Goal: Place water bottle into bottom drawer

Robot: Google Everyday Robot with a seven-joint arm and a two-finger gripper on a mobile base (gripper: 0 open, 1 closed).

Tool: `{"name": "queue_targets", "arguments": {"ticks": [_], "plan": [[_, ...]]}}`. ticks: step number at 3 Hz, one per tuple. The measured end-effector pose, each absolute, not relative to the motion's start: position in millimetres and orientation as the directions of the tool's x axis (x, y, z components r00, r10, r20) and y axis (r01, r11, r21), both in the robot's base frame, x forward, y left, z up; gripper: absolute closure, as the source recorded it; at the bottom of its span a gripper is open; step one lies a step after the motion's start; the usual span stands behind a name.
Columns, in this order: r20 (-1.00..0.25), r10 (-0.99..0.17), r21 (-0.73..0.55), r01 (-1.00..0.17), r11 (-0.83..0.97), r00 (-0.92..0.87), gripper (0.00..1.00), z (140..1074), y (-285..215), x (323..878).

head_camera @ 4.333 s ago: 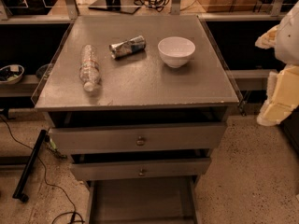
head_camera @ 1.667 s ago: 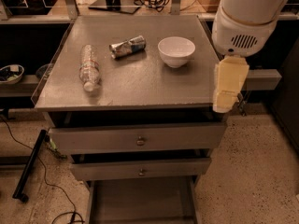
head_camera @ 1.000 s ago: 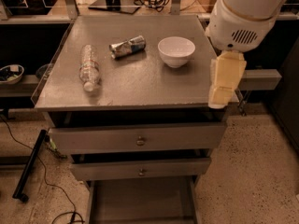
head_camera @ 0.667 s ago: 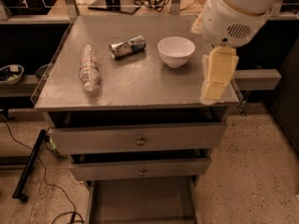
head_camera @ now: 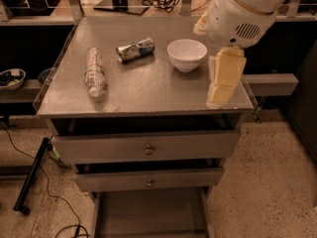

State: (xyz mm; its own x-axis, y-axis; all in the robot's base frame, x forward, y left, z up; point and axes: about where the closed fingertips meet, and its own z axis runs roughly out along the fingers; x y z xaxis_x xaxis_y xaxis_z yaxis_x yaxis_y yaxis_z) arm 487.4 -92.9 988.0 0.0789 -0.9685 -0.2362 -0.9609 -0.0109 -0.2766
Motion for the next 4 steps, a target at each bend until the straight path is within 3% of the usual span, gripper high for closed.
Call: {"name": "queue_targets", "arguments": {"ticks": [4], "plan": [[-0.379,-0.877,-0.294,-0.937,-0.188,0.295,0.0,965.7,-21.9,561.2]]}}
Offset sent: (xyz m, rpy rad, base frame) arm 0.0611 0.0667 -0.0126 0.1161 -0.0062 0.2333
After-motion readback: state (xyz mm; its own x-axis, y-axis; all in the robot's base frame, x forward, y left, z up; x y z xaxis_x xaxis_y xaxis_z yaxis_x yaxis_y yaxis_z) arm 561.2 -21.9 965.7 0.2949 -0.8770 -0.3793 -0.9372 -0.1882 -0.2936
